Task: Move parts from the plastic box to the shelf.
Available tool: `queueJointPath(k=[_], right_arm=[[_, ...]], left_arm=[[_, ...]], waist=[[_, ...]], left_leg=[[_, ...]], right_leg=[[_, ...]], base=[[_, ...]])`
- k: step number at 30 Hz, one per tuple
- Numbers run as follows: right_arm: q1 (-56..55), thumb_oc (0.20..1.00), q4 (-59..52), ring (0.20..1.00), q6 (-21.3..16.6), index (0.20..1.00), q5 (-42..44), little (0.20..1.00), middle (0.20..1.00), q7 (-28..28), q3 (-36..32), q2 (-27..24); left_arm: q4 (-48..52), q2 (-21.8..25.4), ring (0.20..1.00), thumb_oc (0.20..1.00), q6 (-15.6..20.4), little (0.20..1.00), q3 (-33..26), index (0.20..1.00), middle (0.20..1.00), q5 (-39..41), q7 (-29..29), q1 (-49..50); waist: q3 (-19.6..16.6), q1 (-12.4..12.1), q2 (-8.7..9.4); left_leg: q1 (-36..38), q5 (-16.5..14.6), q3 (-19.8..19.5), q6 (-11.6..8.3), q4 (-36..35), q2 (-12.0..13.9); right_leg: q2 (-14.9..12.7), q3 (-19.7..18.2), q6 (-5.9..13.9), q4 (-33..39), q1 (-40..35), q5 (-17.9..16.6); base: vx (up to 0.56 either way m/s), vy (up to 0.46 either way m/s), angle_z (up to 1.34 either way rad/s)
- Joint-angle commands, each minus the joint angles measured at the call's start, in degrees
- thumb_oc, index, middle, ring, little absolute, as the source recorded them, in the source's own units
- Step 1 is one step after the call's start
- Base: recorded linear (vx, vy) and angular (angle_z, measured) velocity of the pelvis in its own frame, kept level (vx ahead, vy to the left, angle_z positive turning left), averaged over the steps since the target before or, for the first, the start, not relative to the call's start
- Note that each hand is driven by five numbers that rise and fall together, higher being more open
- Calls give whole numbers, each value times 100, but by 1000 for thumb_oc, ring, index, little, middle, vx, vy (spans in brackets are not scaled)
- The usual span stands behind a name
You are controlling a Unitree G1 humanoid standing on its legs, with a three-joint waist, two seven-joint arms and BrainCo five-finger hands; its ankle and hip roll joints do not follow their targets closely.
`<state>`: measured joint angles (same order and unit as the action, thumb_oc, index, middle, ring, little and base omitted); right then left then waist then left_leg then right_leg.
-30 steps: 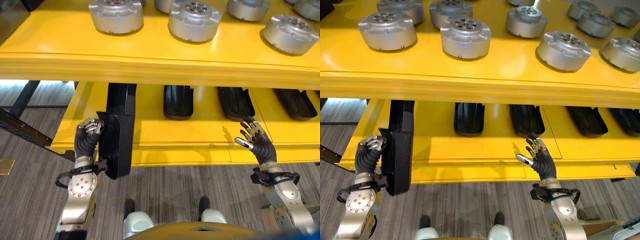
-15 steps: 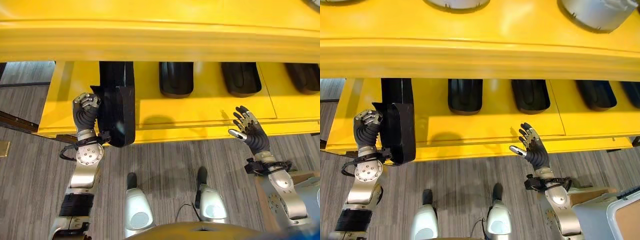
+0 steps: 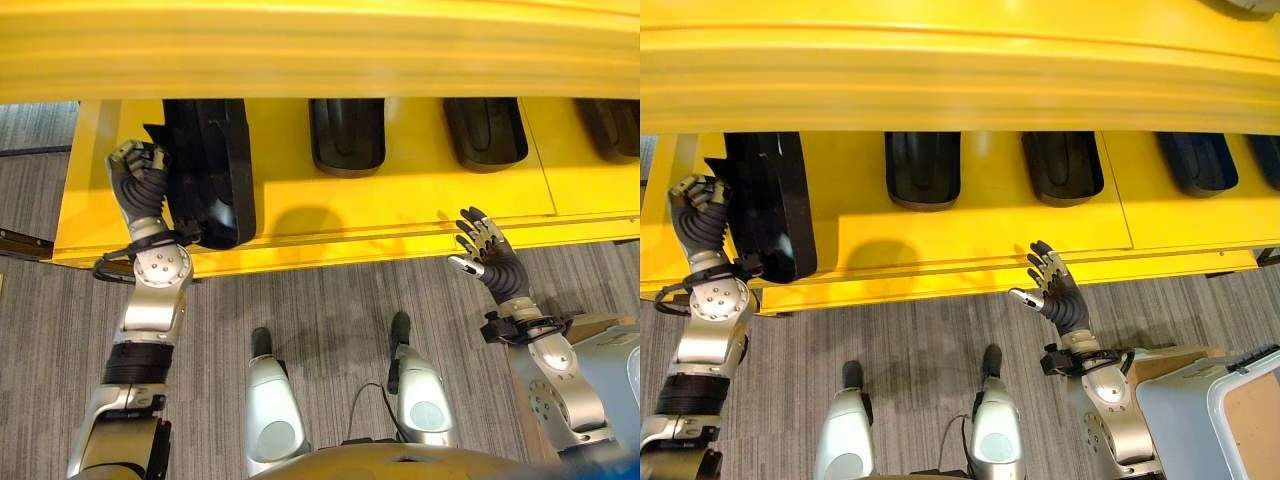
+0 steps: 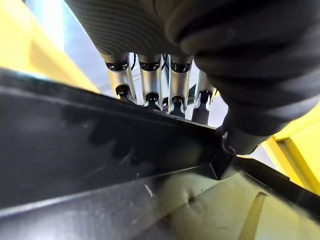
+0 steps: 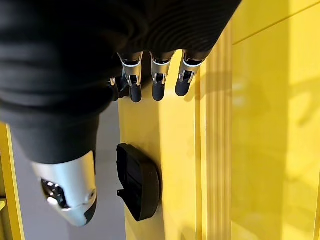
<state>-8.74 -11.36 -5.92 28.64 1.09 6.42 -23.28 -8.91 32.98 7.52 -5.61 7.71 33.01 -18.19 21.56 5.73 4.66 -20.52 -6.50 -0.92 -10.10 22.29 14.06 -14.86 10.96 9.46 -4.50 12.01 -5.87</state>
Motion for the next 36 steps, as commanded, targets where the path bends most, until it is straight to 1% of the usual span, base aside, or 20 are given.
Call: queueJointPath(k=[1, 4, 10, 12, 13, 14, 15, 16, 20, 22, 23, 25, 28, 30, 32, 36], right_arm=[[227, 1000, -217, 1000, -180, 1000, 206, 1000, 1000, 63, -105, -104], [233, 1000, -217, 1000, -126, 1000, 209, 1000, 1000, 83, -23, -126], [298, 1000, -235, 1000, -104, 1000, 262, 1000, 1000, 73, 40, -117], [334, 1000, -244, 1000, -111, 1000, 287, 1000, 1000, 42, 65, -129], [377, 1000, -251, 1000, -117, 1000, 309, 1000, 1000, 7, 76, -129], [379, 1000, -251, 1000, -117, 1000, 309, 1000, 1000, 7, 75, -127], [403, 1000, -266, 1000, -127, 1000, 340, 1000, 1000, 9, 89, -119], [406, 1000, -282, 1000, -131, 1000, 340, 1000, 1000, -3, 89, -128], [440, 1000, -290, 1000, -160, 1000, 430, 1000, 1000, -35, 92, -118], [443, 1000, -295, 1000, -167, 1000, 440, 1000, 1000, -43, 99, -125], [460, 1000, -297, 1000, -157, 1000, 503, 1000, 1000, -73, 115, -125], [461, 1000, -289, 1000, -158, 1000, 545, 1000, 1000, -104, 114, -106], [500, 1000, -305, 1000, -174, 1000, 592, 1000, 1000, -118, 135, -125], [531, 1000, -310, 1000, -184, 1000, 644, 1000, 1000, -107, 153, -153], [525, 1000, -304, 1000, -195, 1000, 648, 1000, 1000, -121, 172, -169], [526, 1000, -296, 1000, -195, 1000, 734, 1000, 1000, -101, 200, -150]], left_arm=[[-194, 598, 200, 200, 244, 200, -245, 200, 200, 66, 178, -691], [-500, 910, 200, 200, 150, 200, -138, 200, 200, 199, 169, -1054], [-808, 1169, 200, 200, 53, 200, 42, 200, 200, 310, 155, -1446], [-893, 1238, 200, 200, 19, 200, 126, 200, 200, 354, 176, -1639], [-1014, 1326, 200, 200, -61, 200, 193, 200, 200, 290, 194, -1769], [-1017, 1328, 200, 200, -60, 200, 197, 200, 200, 291, 194, -1774], [-1084, 1322, 200, 200, -81, 200, 219, 200, 200, 302, 201, -1826], [-1112, 1324, 200, 200, -98, 200, 253, 200, 200, 307, 217, -1893], [-1270, 1368, 200, 200, -115, 200, 416, 200, 200, 364, 270, -2191], [-1341, 1393, 200, 200, -124, 200, 459, 200, 200, 387, 272, -2261], [-1438, 1395, 200, 200, -139, 200, 521, 200, 200, 495, 279, -2425], [-1551, 1419, 200, 200, -157, 200, 589, 200, 200, 578, 299, -2550], [-1787, 1654, 200, 200, -362, 200, 821, 200, 200, 271, 395, -2853], [-1948, 1698, 200, 200, -416, 200, 889, 200, 200, 267, 416, -2996], [-2047, 1729, 200, 200, -480, 200, 966, 200, 200, 246, 407, -3115], [-2285, 1732, 200, 200, -461, 200, 1088, 200, 200, 427, 386, -3378]], waist=[[-134, 63, 37], [-88, 87, 50], [-10, 101, 68], [40, 115, 74], [67, 125, 77], [57, 126, 76], [79, 135, 81], [80, 133, 76], [59, 141, 80], [56, 144, 90], [63, 152, 113], [46, 166, 120], [23, 185, 137], [43, 187, 156], [35, 191, 173], [-1, 194, 183]], left_leg=[[170, 108, 387, 368, -233, -273], [35, 86, 357, 386, -121, -279], [-279, -9, 281, 435, 201, -308], [-470, -68, 242, 458, 409, -317], [-709, -129, 193, 484, 669, -333], [-732, -137, 190, 484, 687, -333], [-879, -202, 152, 503, 854, -357], [-926, -379, 97, 468, 989, -332], [-1349, -442, -12, 486, 1271, -336], [-1436, -452, -24, 492, 1323, -340], [-1640, -473, -77, 502, 1460, -345], [-1768, -493, -102, 518, 1541, -344], [-1983, -526, -121, 535, 1678, -338], [-2123, -566, -150, 576, 1784, -353], [-2236, -581, -166, 613, 1836, -365], [-2391, -592, -191, 640, 1869, -386]], right_leg=[[-592, -30, 186, -1038, 153, 689], [-601, -49, 190, -1112, 246, 684], [-620, -69, 179, -1367, 473, 754], [-637, -93, 166, -1568, 653, 821], [-658, -135, 152, -1829, 850, 906], [-660, -138, 153, -1845, 872, 913], [-675, -175, 130, -2003, 998, 991], [-651, -207, 155, -2151, 1017, 1169], [-624, -209, 87, -2442, 1376, 1321], [-613, -218, 73, -2520, 1464, 1352], [-610, -224, 44, -2645, 1644, 1394], [-595, -246, 35, -2729, 1762, 1409], [-595, -262, 25, -2884, 1978, 1461], [-561, -345, 15, -2964, 2158, 1448], [-549, -334, 9, -2971, 2234, 1445], [-564, -331, -5, -2995, 2363, 1466]], base=[[0, 0, 0], [0, 0, 0], [-31, 9, 2], [-69, 16, 0], [-63, 21, 1], [-78, 41, 10], [26, 13, 11], [26, 13, 8], [-31, -7, 7], [-44, -1, 12], [-63, 5, 8], [-37, 3, 5], [-6, 0, 1], [-23, 14, -4], [0, 0, 0], [0, 0, 0]])
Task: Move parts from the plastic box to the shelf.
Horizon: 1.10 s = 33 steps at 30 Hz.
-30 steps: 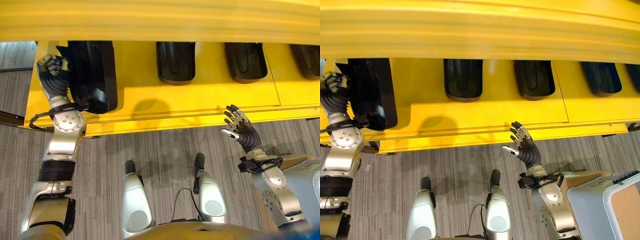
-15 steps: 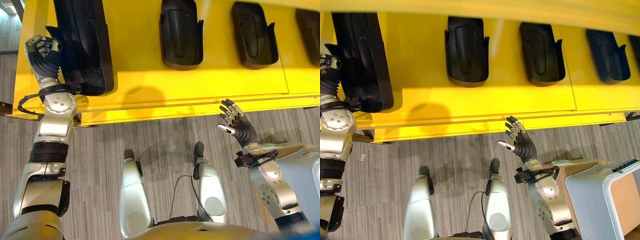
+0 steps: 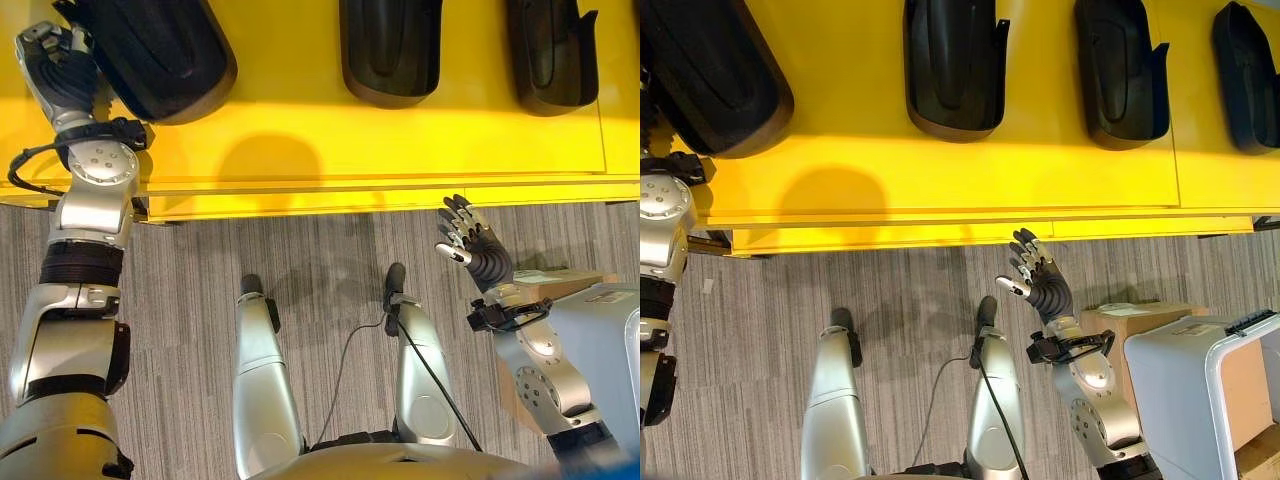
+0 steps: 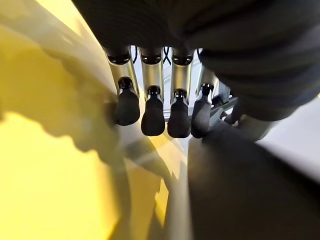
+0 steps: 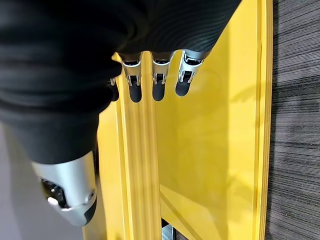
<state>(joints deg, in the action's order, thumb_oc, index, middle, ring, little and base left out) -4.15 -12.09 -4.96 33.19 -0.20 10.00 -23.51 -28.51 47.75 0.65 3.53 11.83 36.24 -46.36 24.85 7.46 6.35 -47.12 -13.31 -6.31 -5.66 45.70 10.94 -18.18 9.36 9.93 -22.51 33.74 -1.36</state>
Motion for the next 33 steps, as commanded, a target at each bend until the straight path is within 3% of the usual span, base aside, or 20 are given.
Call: queueJointPath(k=[1, 21, 33], right_arm=[[65, 1000, -192, 1000, -293, 1000, 307, 1000, 1000, 35, -131, -155], [73, 1000, -115, 1000, -401, 1000, 455, 1000, 1000, 211, -195, -325], [52, 1000, -78, 1000, -421, 1000, 490, 1000, 1000, 322, -221, -396]], left_arm=[[-464, 304, 200, 200, 183, 200, 278, 200, 200, 26, 48, -720], [-1270, 998, 200, 200, -126, 200, 1635, 200, 200, -1042, -234, -2138], [-1356, 1287, 200, 200, -217, 200, 2005, 200, 200, -1635, -384, -2367]], waist=[[-359, 42, 7], [-585, 191, -134], [-632, 202, -209]], left_leg=[[224, 84, 361, 205, -461, -84], [79, -45, 495, 250, -373, -73], [9, -108, 559, 280, -290, -80]], right_leg=[[-225, -203, -65, -1202, 242, 1019], [-215, -385, -64, -1183, 484, 1024], [-230, -458, -51, -1231, 600, 1023]], base=[[0, 0, 0], [23, 16, -4], [3, 3, -1]])
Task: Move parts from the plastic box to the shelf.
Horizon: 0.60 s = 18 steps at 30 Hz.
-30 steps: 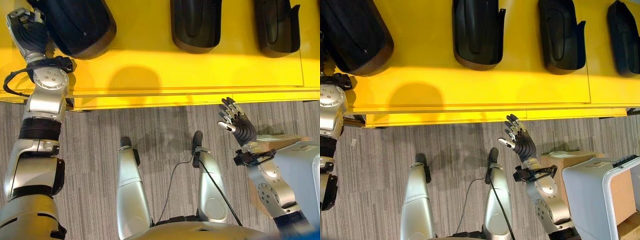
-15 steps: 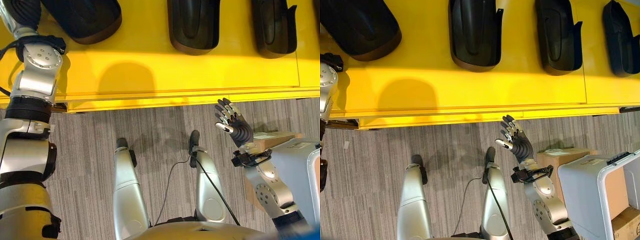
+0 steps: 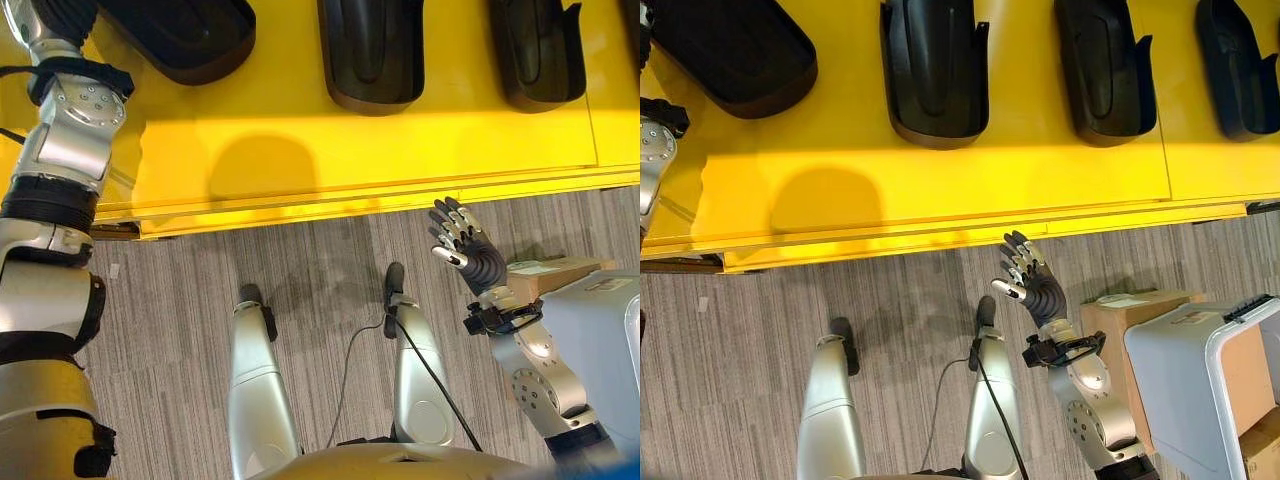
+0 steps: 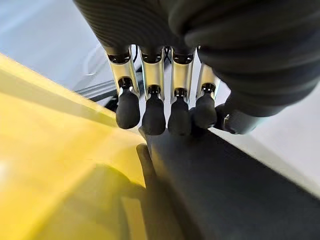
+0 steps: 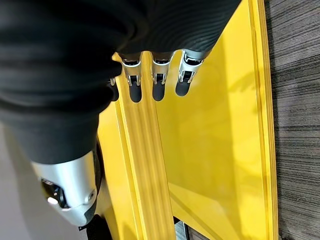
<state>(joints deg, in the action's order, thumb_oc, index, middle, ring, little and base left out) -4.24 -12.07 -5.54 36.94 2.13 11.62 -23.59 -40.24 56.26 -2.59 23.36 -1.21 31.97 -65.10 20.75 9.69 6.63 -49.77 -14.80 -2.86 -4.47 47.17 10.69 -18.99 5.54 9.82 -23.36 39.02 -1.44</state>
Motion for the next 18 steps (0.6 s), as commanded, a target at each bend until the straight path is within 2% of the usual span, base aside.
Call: queueJointPath(k=[1, 5, 6, 7, 8, 11, 18], right_arm=[[51, 1000, -86, 1000, -365, 1000, 112, 1000, 1000, 99, -394, -389], [7, 1000, -100, 1000, -375, 1000, 95, 1000, 1000, 163, -447, -412], [-7, 1000, -101, 1000, -368, 1000, 87, 1000, 1000, 182, -462, -418], [-14, 1000, -106, 1000, -367, 1000, 70, 1000, 1000, 199, -494, -440], [-11, 1000, -95, 1000, -366, 1000, 67, 1000, 1000, 213, -503, -446], [-23, 1000, -74, 1000, -351, 1000, 53, 1000, 1000, 239, -533, -446], [-60, 1000, -28, 1000, -335, 1000, 3, 1000, 1000, 304, -636, -391]], left_arm=[[-155, 496, 200, 200, 112, 200, -12, 200, 200, -341, 32, -436], [96, 782, 213, 213, 160, 213, -201, 213, 213, -414, 21, -203], [178, 857, 347, 347, 187, 347, -250, 347, 347, -441, 13, -134], [269, 959, 586, 586, 209, 586, -316, 586, 586, -492, -8, -35], [366, 1048, 1000, 1000, 214, 1000, -409, 1000, 1000, -512, -9, 67], [634, 1190, 1000, 1000, 269, 1000, -640, 1000, 1000, -520, -20, 322], [1782, 1524, 1000, 1000, 533, 1000, -1591, 1000, 1000, -666, 57, 1390]], waist=[[-229, -26, -249], [-270, -87, -277], [-287, -103, -288], [-305, -117, -303], [-322, -123, -320], [-346, -158, -354], [-388, -321, -414]], left_leg=[[274, 39, 210, 160, -440, -53], [296, 25, 204, 153, -463, -65], [305, 26, 197, 148, -483, -68], [313, 30, 193, 143, -498, -72], [329, 35, 193, 138, -530, -73], [359, 47, 202, 121, -573, -76], [459, 65, 187, 86, -685, -122]], right_leg=[[-149, -79, -40, -1142, 73, 1034], [-154, -65, -48, -1153, 50, 1065], [-156, -62, -49, -1156, 43, 1073], [-162, -59, -54, -1159, 36, 1081], [-166, -45, -51, -1148, 17, 1088], [-180, -17, -44, -1126, -29, 1098], [-204, 26, -45, -1083, -151, 1129]], base=[[9, -3, -6], [10, -6, -3], [0, 0, 0], [0, 0, 0], [0, 0, 0], [5, -4, 1], [6, -10, 3]])
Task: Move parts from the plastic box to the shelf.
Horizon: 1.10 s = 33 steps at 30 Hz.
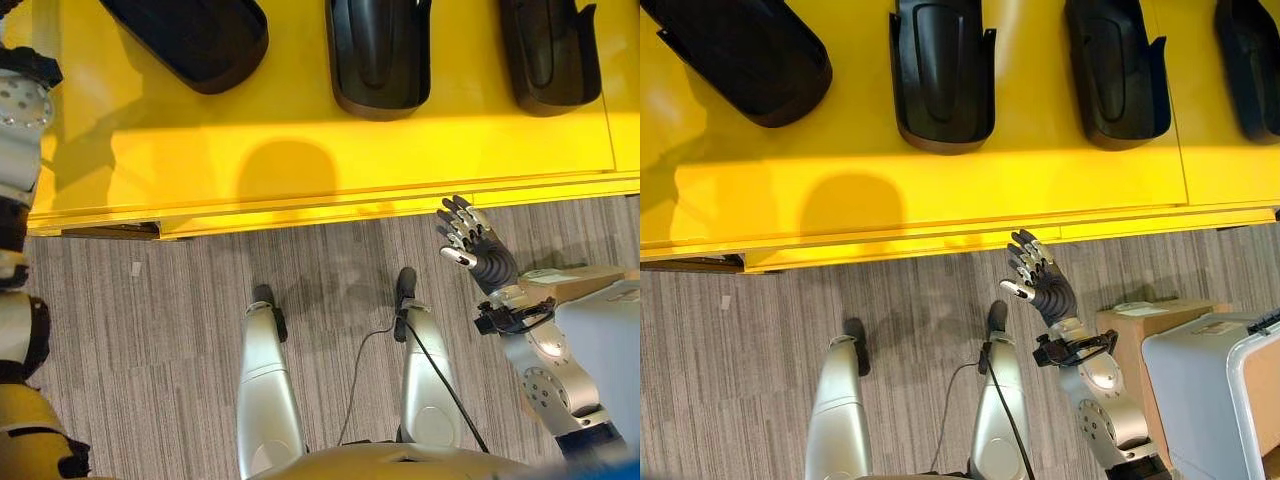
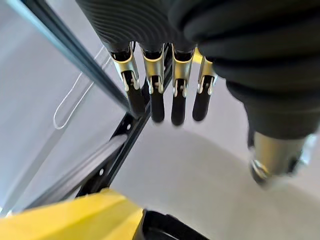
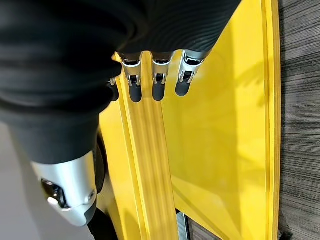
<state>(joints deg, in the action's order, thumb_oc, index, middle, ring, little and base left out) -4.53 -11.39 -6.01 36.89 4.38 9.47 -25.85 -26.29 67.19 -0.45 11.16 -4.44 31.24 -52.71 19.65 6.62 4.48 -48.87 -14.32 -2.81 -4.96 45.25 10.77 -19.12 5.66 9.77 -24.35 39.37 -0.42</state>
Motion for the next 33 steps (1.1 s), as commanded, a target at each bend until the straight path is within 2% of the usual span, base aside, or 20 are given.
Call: queueJointPath(k=[1, 5, 7, 10, 14, 15, 17, 22, 23, 25, 33], right_arm=[[-31, 1000, -99, 1000, -288, 1000, -6, 1000, 1000, 80, -433, -169], [-44, 1000, -72, 1000, -280, 1000, -48, 1000, 1000, 72, -501, -205], [-45, 1000, -64, 1000, -266, 1000, -49, 1000, 1000, 64, -516, -226], [-68, 1000, -55, 1000, -248, 1000, -46, 1000, 1000, 76, -535, -218], [-63, 1000, -48, 1000, -243, 1000, -53, 1000, 1000, 45, -512, -205], [-68, 1000, -49, 1000, -243, 1000, -52, 1000, 1000, 45, -523, -204], [-72, 1000, -28, 1000, -249, 1000, -58, 1000, 1000, 12, -516, -195], [-77, 1000, 31, 1000, -280, 1000, -63, 1000, 1000, -72, -455, -174], [-82, 1000, 31, 1000, -281, 1000, -63, 1000, 1000, -73, -464, -172], [-76, 1000, 35, 1000, -298, 1000, -54, 1000, 1000, -132, -442, -169], [-114, 1000, 62, 1000, -331, 1000, -32, 1000, 1000, -224, -428, -214]], left_arm=[[536, 439, 1000, 1000, 334, 1000, -519, 1000, 1000, -378, 127, 325], [1083, 359, 1000, 1000, 439, 1000, -932, 1000, 1000, -535, 117, 818], [1170, 325, 1000, 1000, 470, 1000, -983, 1000, 1000, -529, 87, 881], [1573, 44, 1000, 1000, 705, 1000, -933, 1000, 1000, -324, -27, 929], [1867, -503, 1000, 1000, 916, 1000, -697, 1000, 1000, 81, -118, 778], [1863, -511, 1000, 1000, 914, 1000, -680, 1000, 1000, 82, -119, 759], [1922, -938, 1000, 1000, 1005, 1000, -424, 1000, 1000, 279, -140, 582], [2010, -1703, 1000, 1000, 1129, 1000, 74, 1000, 1000, 571, -187, 201], [2003, -1710, 1000, 1000, 1129, 1000, 88, 1000, 1000, 571, -184, 187], [2004, -2132, 1000, 1000, 1142, 1000, 297, 1000, 1000, 713, -226, 29], [1853, -2774, 1000, 1000, 1208, 1000, 800, 1000, 1000, 1031, -276, -375]], waist=[[-282, -27, -209], [-280, -29, -238], [-272, -18, -248], [-260, -3, -266], [-237, 54, -275], [-234, 44, -277], [-206, 97, -274], [-175, 197, -273], [-174, 189, -275], [-165, 248, -269], [-117, 329, -261]], left_leg=[[383, 18, 181, 132, -499, -129], [452, 26, 189, 126, -549, -119], [475, 35, 193, 123, -563, -121], [533, 50, 194, 120, -609, -118], [598, 66, 217, 113, -647, -99], [603, 68, 218, 112, -650, -99], [644, 75, 224, 110, -638, -77], [697, 109, 233, 97, -688, -51], [699, 111, 233, 96, -691, -51], [712, 128, 244, 91, -698, -34], [732, 143, 252, 92, -682, 6]], right_leg=[[-191, 15, -38, -981, -193, 1029], [-187, 15, -32, -983, -229, 1034], [-183, 16, -34, -978, -244, 1034], [-184, 2, -45, -988, -249, 1043], [-174, -5, -50, -986, -271, 1046], [-173, -5, -51, -984, -274, 1045], [-165, -20, -63, -997, -279, 1046], [-149, -37, -66, -1003, -280, 1048], [-149, -36, -67, -1002, -281, 1048], [-135, -50, -72, -1001, -266, 1041], [-95, -75, -88, -1047, -225, 1046]], base=[[13, -14, 5], [6, -6, 2], [0, 0, 0], [0, 0, 0], [0, 0, 0], [0, 0, 0], [0, 0, 0], [-3, -8, -1], [0, 0, 0], [0, 0, 0], [0, 0, 0]])
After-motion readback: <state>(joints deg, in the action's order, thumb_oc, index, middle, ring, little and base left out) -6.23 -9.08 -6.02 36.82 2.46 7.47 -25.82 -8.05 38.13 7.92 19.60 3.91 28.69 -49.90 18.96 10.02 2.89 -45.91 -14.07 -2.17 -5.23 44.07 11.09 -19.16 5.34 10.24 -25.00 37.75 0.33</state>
